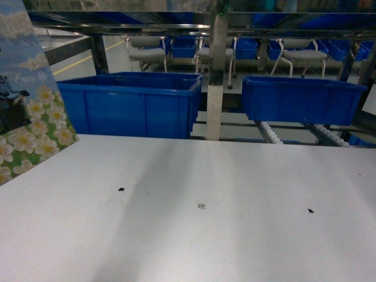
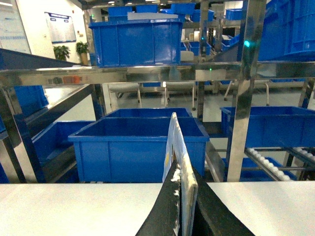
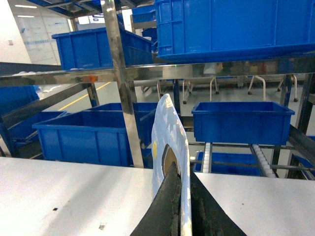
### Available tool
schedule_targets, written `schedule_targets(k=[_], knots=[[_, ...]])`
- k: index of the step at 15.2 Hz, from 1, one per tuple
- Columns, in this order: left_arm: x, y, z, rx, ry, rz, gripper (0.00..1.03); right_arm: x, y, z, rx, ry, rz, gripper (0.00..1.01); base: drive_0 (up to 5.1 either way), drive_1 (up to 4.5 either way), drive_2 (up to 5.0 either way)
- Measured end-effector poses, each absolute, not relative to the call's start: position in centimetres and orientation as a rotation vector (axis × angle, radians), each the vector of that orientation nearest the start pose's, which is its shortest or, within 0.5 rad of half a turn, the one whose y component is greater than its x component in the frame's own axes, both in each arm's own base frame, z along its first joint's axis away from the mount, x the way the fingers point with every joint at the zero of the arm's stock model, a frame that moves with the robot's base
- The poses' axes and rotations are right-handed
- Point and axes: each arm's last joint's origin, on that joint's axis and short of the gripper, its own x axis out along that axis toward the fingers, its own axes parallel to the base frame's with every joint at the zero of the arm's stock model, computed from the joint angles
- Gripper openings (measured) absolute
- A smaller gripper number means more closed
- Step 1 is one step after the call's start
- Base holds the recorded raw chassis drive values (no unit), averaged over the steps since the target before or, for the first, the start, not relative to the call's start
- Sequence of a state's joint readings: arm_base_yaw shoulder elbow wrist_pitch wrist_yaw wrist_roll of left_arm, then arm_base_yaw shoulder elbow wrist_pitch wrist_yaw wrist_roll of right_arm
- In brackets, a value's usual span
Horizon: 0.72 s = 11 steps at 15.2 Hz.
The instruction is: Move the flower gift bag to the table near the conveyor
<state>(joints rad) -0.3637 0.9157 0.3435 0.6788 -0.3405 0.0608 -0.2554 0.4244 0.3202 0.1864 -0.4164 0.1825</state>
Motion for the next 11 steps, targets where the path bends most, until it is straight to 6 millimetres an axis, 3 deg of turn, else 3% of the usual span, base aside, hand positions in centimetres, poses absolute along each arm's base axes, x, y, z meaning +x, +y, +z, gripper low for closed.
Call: schedule_targets(k=[8,11], knots=[[18.4,-6.0,24.0,0.025,-0.097,-0.020,0.02,12.7,-1.9,25.3,0.142,-0.093,0.176,0.02,0.0,0.00,0.0],[18.4,-6.0,24.0,0.025,-0.097,-0.021,0.02,14.6,-1.4,23.2,0.099,-0.068,0.191,0.02,0.0,0.00,0.0]])
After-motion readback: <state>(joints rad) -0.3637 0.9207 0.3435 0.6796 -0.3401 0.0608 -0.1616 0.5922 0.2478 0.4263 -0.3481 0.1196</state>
